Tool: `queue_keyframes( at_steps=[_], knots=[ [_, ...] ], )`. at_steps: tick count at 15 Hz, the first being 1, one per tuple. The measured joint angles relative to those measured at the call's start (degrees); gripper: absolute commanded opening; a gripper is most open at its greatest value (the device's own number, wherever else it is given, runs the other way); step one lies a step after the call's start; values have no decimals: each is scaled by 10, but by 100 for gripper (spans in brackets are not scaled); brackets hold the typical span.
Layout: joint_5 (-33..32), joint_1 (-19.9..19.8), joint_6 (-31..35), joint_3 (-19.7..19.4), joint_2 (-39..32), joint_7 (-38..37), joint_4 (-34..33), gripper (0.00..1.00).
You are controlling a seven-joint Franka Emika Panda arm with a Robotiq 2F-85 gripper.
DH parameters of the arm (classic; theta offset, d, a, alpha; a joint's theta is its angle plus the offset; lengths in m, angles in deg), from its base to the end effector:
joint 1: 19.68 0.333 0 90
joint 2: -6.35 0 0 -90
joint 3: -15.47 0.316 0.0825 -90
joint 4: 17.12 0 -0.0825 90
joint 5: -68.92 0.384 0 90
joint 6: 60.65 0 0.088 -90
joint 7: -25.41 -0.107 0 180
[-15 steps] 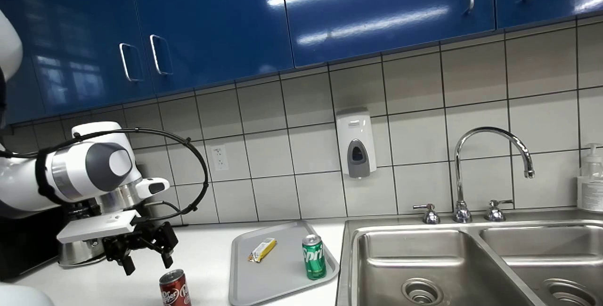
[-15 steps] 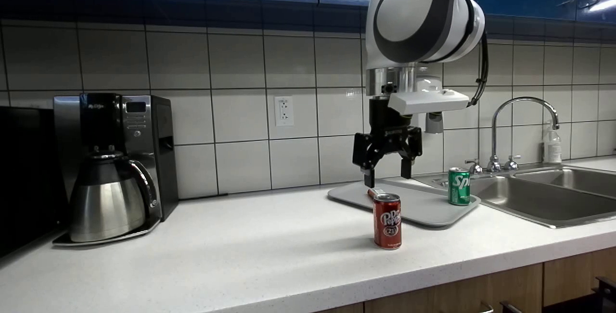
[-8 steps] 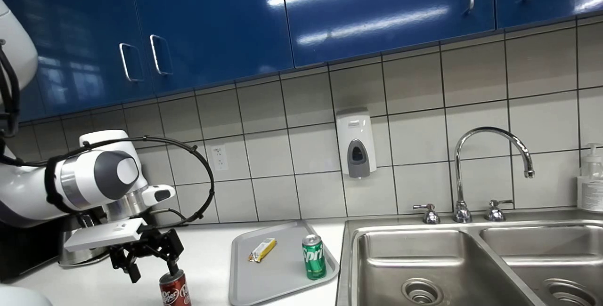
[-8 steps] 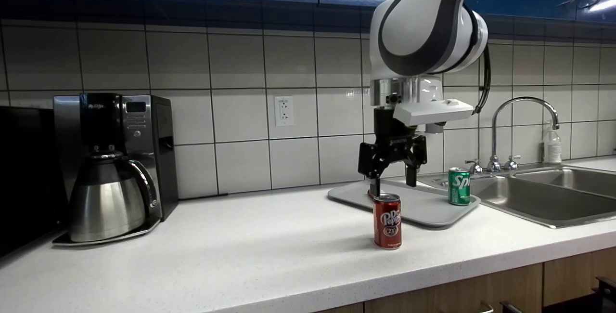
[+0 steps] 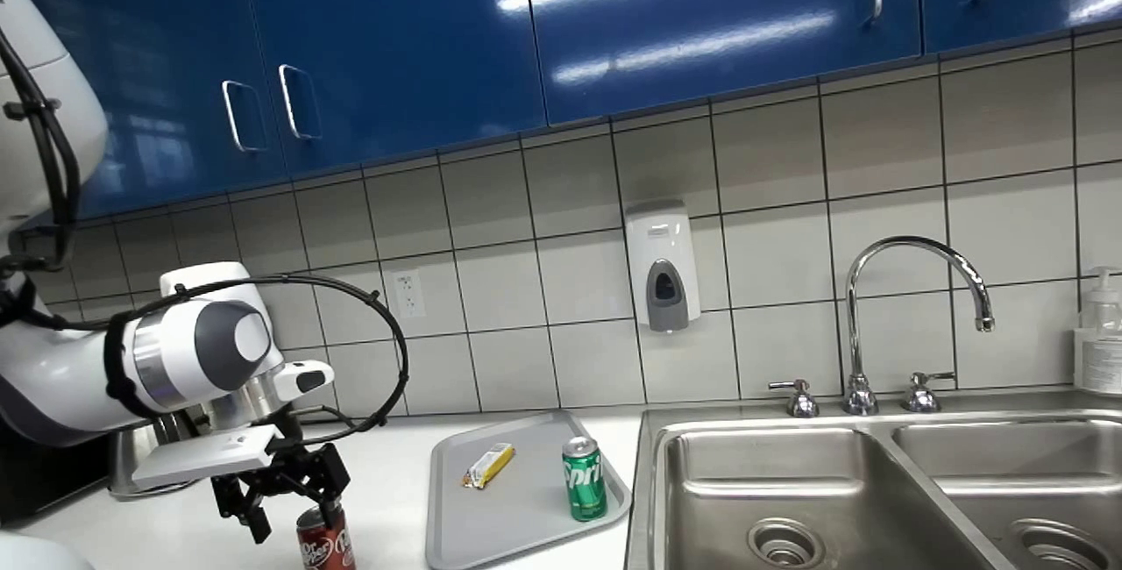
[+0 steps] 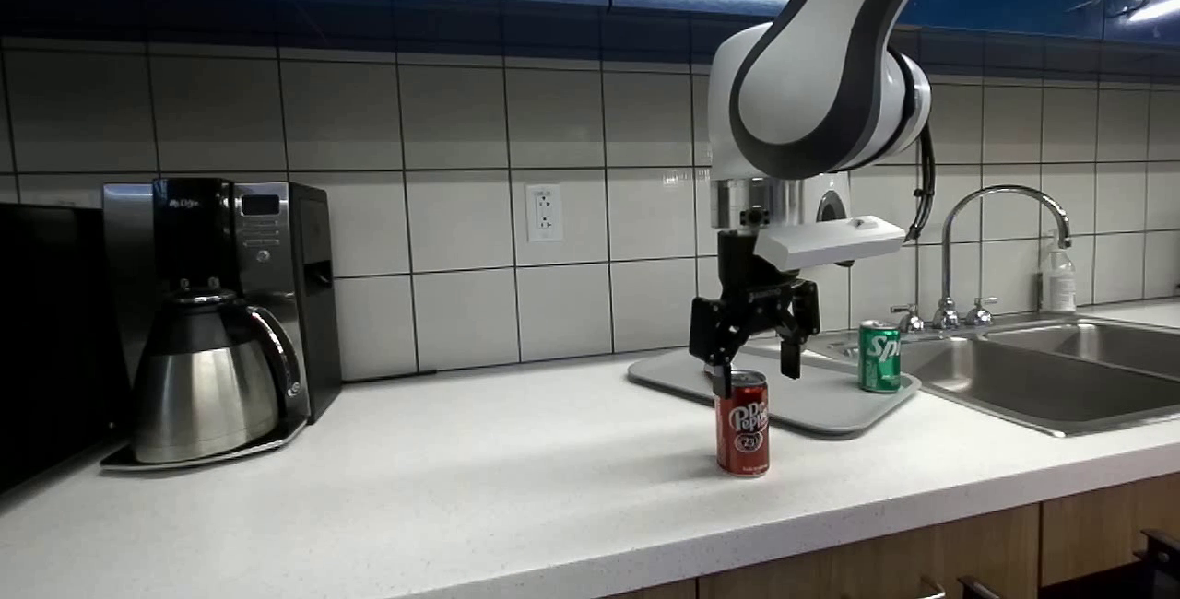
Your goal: Put the red and green can on the grey tray
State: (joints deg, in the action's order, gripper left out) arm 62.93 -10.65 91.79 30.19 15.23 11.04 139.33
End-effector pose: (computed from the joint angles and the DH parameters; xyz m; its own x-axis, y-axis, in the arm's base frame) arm 0.3706 0.1626 0.2767 0.9629 0.2527 0.0948 0.2464 -0.9664 0.0733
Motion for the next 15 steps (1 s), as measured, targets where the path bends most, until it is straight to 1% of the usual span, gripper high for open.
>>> queue_keyframes(
  at_steps=[8, 15],
  knots=[
    [-30, -4, 15, -14, -45, -13, -20, 100],
    [-36, -3, 18, -20, -86, -13, -52, 100]
  ],
)
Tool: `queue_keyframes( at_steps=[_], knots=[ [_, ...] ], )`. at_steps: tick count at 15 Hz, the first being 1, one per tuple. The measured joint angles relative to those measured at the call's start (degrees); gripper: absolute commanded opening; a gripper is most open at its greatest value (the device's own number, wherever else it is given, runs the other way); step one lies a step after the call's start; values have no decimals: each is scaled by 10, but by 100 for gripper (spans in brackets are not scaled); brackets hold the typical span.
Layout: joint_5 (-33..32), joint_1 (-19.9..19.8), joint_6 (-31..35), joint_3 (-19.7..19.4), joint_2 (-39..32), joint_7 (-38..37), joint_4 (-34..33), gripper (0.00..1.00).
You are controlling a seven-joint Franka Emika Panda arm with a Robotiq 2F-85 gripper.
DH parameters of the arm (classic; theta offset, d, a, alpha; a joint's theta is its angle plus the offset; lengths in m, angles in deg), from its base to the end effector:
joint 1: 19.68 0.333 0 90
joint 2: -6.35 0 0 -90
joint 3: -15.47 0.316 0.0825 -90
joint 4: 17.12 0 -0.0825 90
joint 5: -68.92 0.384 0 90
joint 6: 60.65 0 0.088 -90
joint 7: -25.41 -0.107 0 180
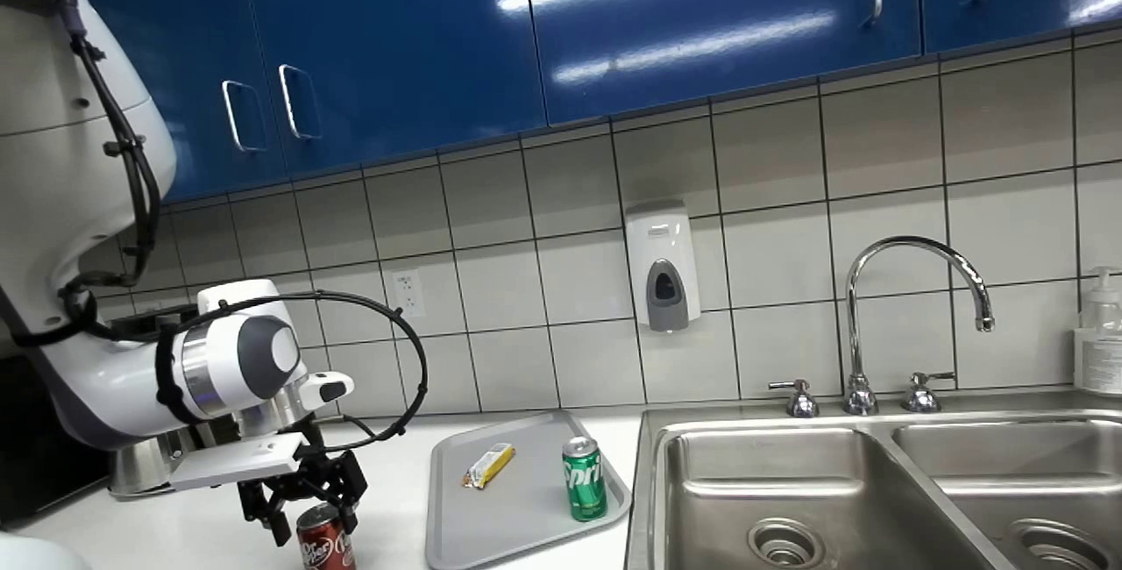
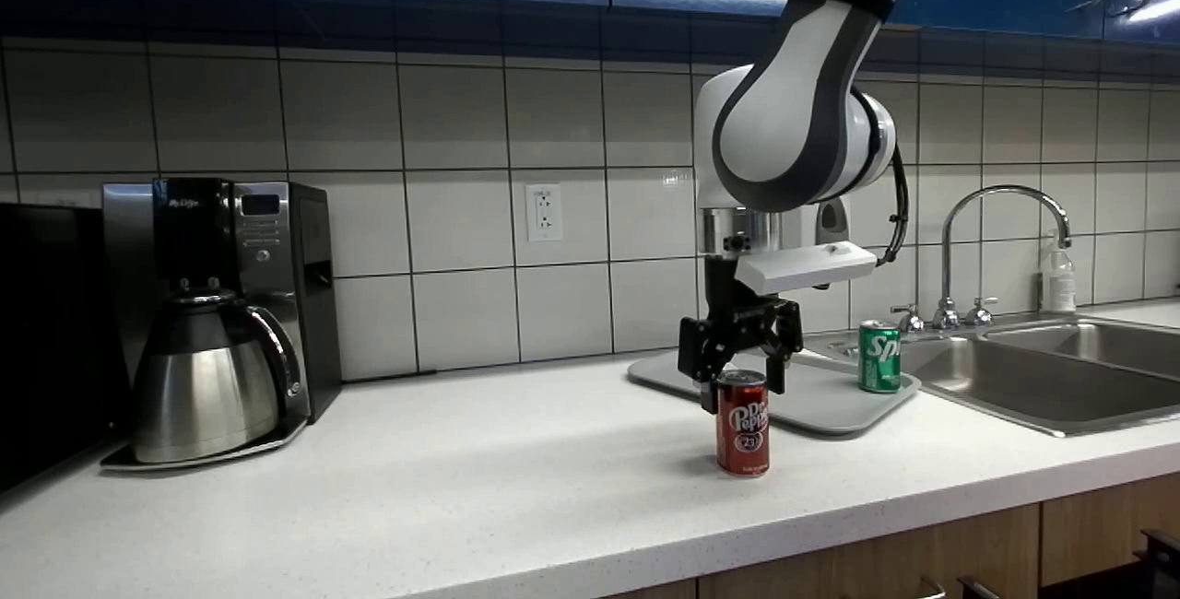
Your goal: Put the red and green can on the grey tray
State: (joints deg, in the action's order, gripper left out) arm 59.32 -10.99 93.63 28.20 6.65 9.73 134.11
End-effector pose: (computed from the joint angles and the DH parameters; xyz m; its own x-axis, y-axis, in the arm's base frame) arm 0.4013 0.1632 0.2519 0.9660 0.2482 0.0723 0.2437 -0.9677 0.0650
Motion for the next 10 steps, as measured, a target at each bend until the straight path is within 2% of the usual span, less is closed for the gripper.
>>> queue_keyframes(
  at_steps=[4, 5, 6, 10],
  knots=[
    [0, 2, 1, -8, -17, 0, -11, 100],
    [-1, 2, 1, -9, -21, 0, -14, 75],
    [-1, 3, 2, -11, -24, 0, -16, 74],
    [-2, 5, 3, -15, -35, 0, -25, 42]
  ],
)
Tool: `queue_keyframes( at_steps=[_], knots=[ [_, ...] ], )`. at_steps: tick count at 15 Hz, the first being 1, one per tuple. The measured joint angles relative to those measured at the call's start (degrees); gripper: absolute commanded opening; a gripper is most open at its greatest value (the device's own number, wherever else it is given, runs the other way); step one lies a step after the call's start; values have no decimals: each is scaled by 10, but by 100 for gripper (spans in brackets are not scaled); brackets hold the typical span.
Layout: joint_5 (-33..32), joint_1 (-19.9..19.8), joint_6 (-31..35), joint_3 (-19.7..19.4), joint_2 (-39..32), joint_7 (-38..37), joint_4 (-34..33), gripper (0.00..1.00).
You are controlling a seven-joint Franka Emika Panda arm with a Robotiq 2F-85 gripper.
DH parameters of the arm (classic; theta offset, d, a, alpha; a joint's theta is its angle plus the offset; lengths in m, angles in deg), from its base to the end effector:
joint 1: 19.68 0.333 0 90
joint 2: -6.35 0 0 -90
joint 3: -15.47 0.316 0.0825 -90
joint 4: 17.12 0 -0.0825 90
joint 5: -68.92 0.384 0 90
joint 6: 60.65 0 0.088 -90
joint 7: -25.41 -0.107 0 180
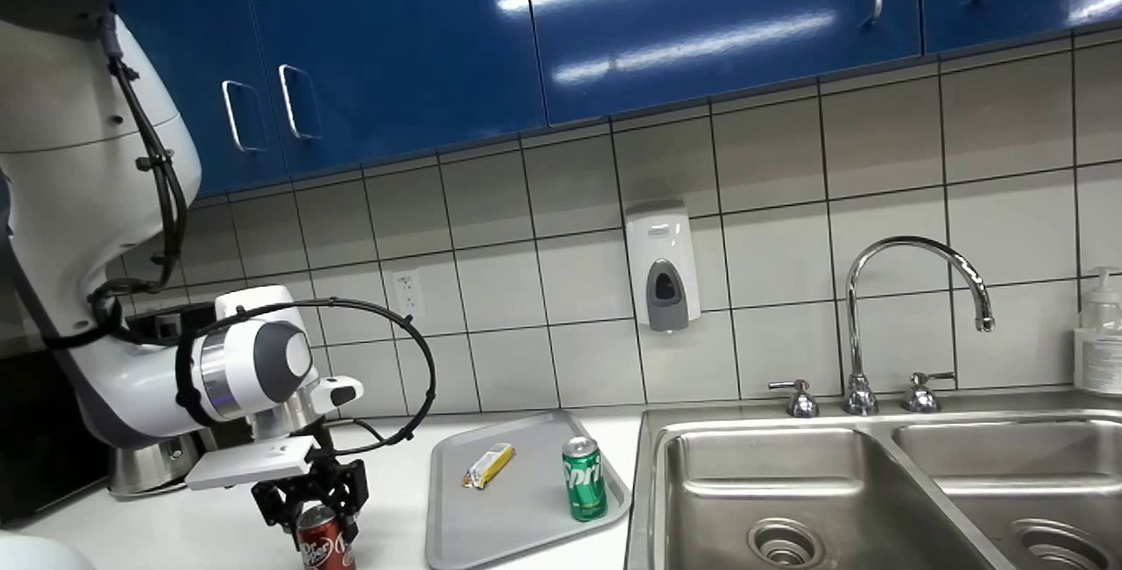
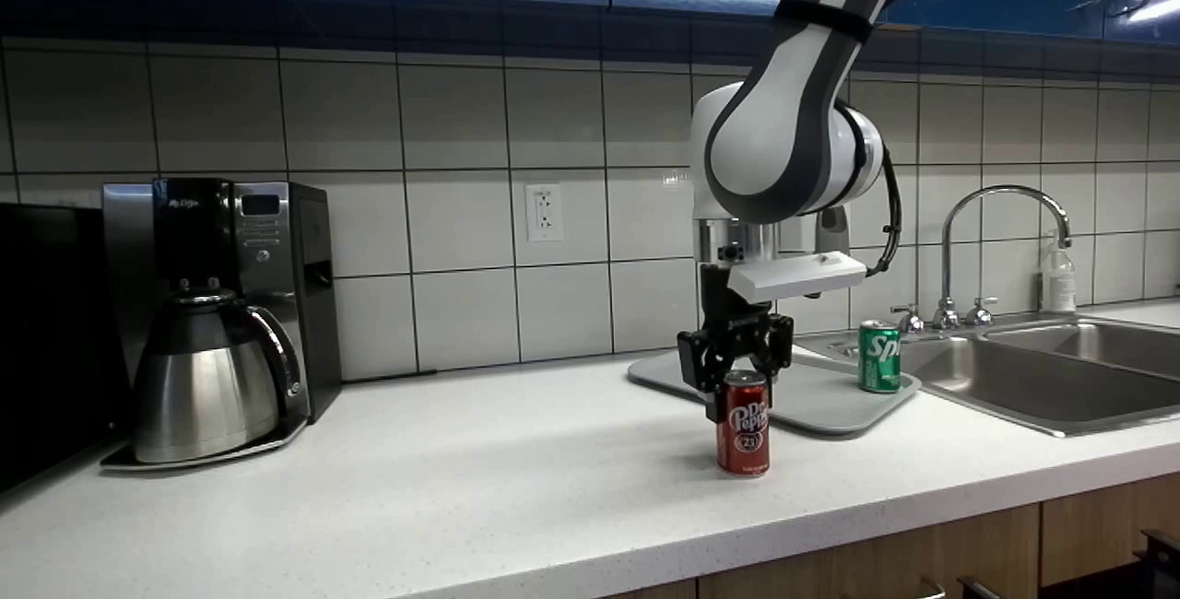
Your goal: Put the red and green can on the grey tray
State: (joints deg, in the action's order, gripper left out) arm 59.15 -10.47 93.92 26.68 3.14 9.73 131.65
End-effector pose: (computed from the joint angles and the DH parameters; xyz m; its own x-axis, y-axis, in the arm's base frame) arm 0.4154 0.1617 0.2411 0.9706 0.2336 0.0589 0.2304 -0.9715 0.0553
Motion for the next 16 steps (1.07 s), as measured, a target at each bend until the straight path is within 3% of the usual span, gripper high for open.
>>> queue_keyframes(
  at_steps=[9, 16],
  knots=[
    [0, 6, 0, -6, 0, -1, -5, 38],
    [0, 16, -24, -5, 42, -29, -6, 38]
  ],
)
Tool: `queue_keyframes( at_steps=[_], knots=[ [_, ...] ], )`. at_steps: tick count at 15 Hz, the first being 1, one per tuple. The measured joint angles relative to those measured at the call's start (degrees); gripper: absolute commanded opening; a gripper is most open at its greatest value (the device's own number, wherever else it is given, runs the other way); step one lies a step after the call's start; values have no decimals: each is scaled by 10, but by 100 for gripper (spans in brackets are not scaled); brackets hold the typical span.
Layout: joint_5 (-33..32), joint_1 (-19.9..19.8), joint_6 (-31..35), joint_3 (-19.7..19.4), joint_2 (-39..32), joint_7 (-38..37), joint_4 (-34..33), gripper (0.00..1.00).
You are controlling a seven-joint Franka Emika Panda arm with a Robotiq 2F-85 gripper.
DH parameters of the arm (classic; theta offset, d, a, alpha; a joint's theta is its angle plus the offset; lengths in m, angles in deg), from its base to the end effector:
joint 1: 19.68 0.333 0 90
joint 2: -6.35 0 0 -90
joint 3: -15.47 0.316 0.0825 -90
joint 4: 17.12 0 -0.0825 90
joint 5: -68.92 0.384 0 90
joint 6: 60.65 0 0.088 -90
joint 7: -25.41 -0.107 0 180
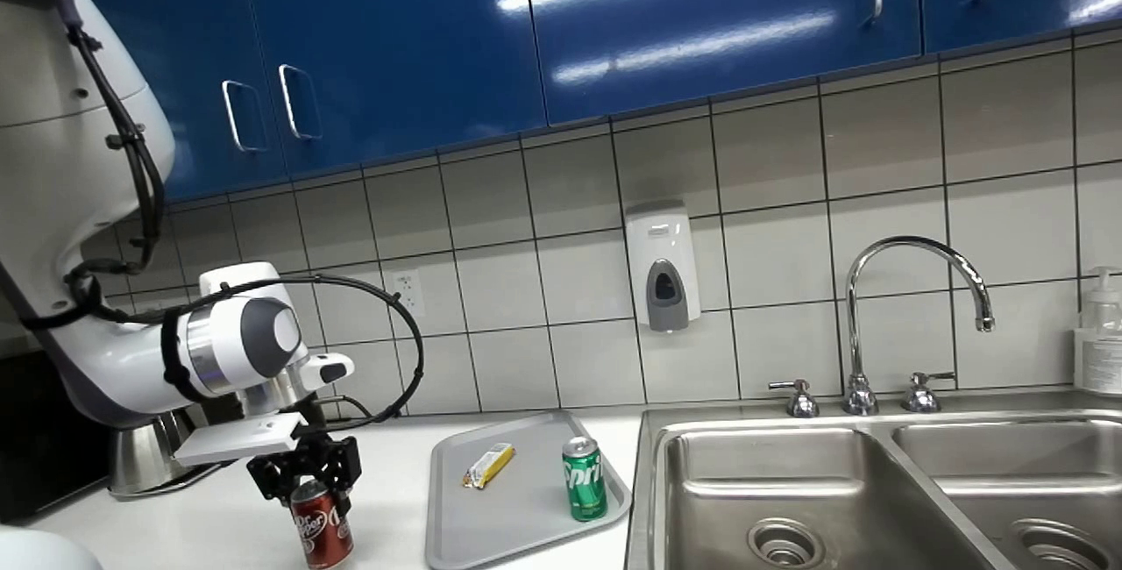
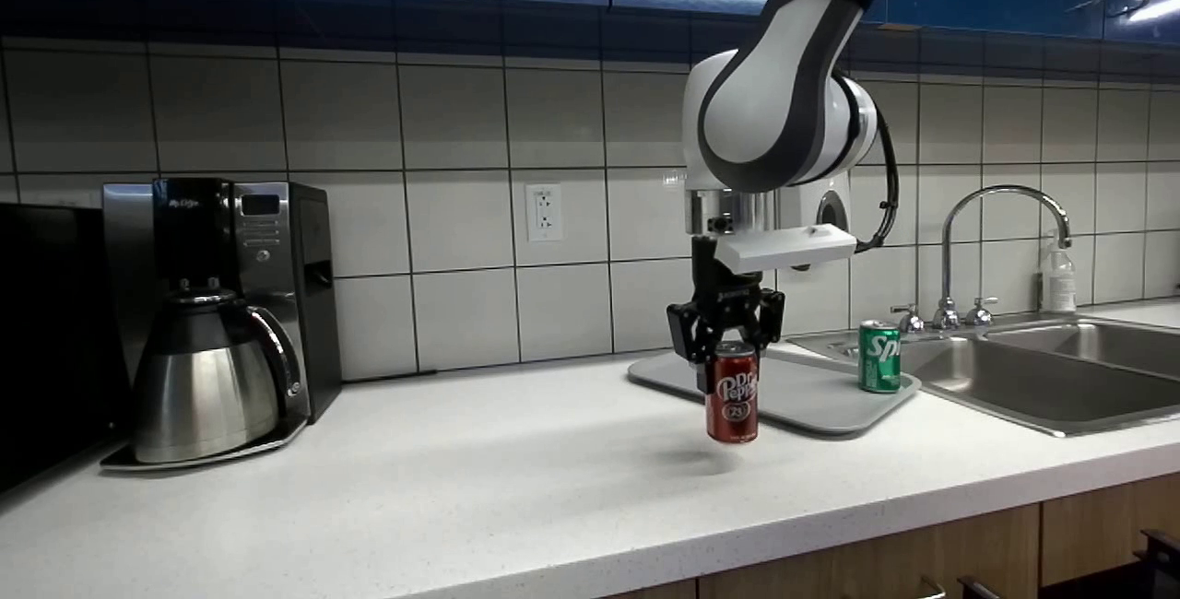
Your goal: Put the red and green can on the grey tray
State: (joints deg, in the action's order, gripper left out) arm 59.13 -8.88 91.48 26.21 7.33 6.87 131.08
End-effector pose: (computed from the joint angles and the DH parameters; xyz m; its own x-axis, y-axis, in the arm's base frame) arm 0.4177 0.1697 0.2727 0.9740 0.2011 0.1041 0.1951 -0.9786 0.0655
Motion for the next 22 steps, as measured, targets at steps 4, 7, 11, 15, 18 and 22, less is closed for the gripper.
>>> queue_keyframes(
  at_steps=[4, 7, 11, 15, 18, 22],
  knots=[
    [0, 0, -25, 1, 28, -17, -1, 38],
    [0, -6, -28, -2, 35, -18, -1, 38],
    [-6, -22, -27, -12, 36, -17, -2, 38],
    [-19, -43, -26, -34, 35, -6, -2, 38],
    [-21, -60, -25, -52, 34, 13, -3, 38],
    [-21, -77, -24, -72, 26, 36, -12, 38]
  ],
)
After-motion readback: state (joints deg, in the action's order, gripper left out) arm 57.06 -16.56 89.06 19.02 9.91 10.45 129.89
